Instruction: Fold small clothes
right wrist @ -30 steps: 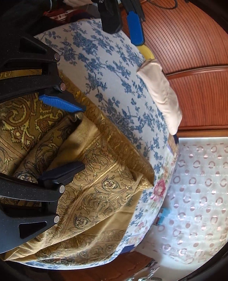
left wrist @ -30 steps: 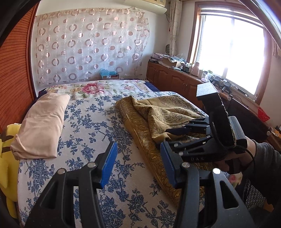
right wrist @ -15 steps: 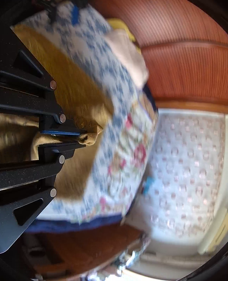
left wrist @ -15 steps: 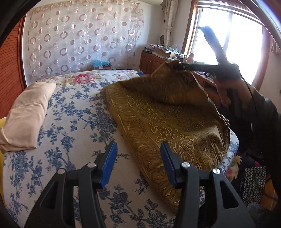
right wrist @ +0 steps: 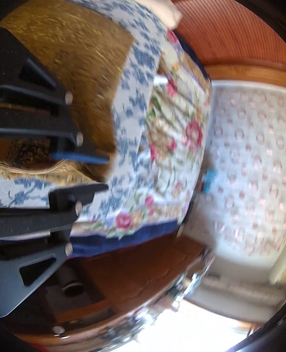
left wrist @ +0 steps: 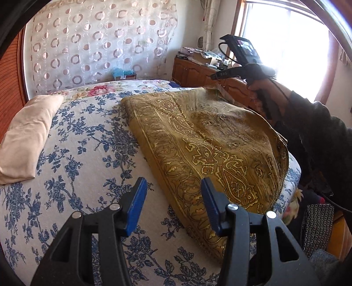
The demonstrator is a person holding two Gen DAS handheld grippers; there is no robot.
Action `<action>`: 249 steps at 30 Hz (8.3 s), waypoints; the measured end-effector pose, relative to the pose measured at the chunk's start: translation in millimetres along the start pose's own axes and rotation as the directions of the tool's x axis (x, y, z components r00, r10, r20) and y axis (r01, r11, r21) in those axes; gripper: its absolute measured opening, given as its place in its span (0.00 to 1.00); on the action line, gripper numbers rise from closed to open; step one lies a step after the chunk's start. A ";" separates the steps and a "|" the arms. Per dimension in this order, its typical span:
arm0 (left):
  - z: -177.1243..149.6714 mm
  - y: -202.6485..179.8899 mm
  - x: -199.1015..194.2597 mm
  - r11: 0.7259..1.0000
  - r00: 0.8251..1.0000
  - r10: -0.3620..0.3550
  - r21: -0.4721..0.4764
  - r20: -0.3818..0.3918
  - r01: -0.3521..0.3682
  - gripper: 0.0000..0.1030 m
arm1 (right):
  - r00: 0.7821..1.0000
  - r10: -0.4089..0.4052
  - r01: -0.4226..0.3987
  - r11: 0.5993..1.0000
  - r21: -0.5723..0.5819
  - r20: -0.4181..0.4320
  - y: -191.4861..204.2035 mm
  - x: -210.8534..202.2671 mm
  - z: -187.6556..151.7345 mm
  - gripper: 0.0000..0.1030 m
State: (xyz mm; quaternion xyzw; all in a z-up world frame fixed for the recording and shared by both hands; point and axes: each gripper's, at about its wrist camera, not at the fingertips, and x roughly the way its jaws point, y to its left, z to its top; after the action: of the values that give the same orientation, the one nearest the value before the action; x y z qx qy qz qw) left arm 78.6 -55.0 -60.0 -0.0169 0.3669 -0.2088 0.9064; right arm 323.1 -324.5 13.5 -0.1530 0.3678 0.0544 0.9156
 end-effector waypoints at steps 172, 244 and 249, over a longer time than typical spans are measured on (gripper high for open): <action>182.2 74.1 153.7 0.999 0.997 -0.004 0.035 -0.073 0.006 0.22 | 0.941 0.288 -0.312 0.941 0.127 0.179 -42.0 -72.4 -71.9 0.51; 174.4 95.4 70.0 0.985 0.988 -0.138 -0.092 0.066 0.143 0.04 | 0.899 0.400 -0.413 0.910 0.043 0.178 3.7 -47.2 -29.2 0.11; 158.0 127.8 4.3 0.990 0.986 -0.029 -0.130 0.166 0.051 0.04 | 0.861 0.455 -0.459 0.888 -0.039 0.226 38.1 -64.9 4.0 0.11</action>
State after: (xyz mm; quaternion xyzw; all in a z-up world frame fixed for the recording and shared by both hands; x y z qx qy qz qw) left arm 234.4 40.5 29.0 -0.1022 0.3042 -0.1999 0.9258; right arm 270.7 -286.3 51.8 -0.0467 0.2862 0.2840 0.9139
